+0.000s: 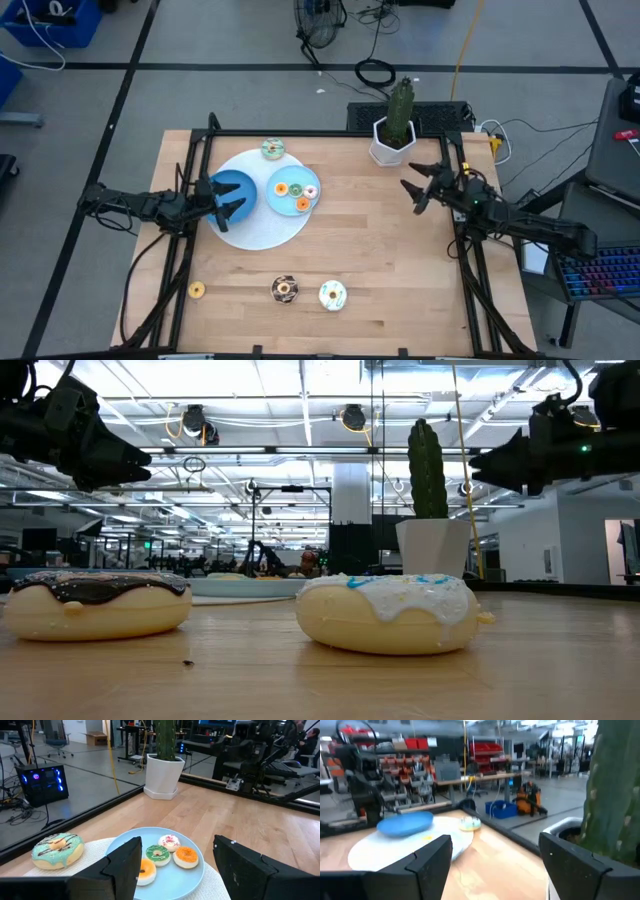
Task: Pick & Place donuts
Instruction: Put the small yellow donut on the blue plate
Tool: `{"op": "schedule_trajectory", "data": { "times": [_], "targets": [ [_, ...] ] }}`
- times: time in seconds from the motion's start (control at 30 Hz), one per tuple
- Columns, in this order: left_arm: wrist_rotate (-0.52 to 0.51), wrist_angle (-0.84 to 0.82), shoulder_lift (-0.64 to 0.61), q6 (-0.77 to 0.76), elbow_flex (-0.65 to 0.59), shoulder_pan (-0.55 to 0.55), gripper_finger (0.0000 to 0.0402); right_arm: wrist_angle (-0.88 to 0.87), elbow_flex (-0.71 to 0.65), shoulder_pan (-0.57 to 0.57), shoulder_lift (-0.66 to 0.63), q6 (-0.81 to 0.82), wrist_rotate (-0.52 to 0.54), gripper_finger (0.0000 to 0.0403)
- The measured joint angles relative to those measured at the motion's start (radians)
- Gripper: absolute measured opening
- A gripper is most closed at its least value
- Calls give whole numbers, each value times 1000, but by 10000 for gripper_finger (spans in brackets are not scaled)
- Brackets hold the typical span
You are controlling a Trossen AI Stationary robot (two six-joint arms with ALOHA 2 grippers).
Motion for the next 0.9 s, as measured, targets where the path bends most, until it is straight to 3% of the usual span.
{"op": "schedule_trajectory", "data": {
  "times": [0.27,0.4,0.53,0.7,0.9],
  "targets": [
    [0,-10,0,-9,0,0,243,-27,-2,0,-8,-12,-40,286],
    [10,-52,0,-82,0,0,244,-48,-3,0,-10,-17,-75,282],
    [157,-50,32,-162,0,0,243,-49,-4,0,-10,-19,-76,283],
    [325,-5,179,-279,25,-1,243,-49,-4,0,-10,-19,-76,286],
    [504,-184,508,-459,170,-19,243,-48,-5,0,-10,-19,-76,282]
  ]
}}
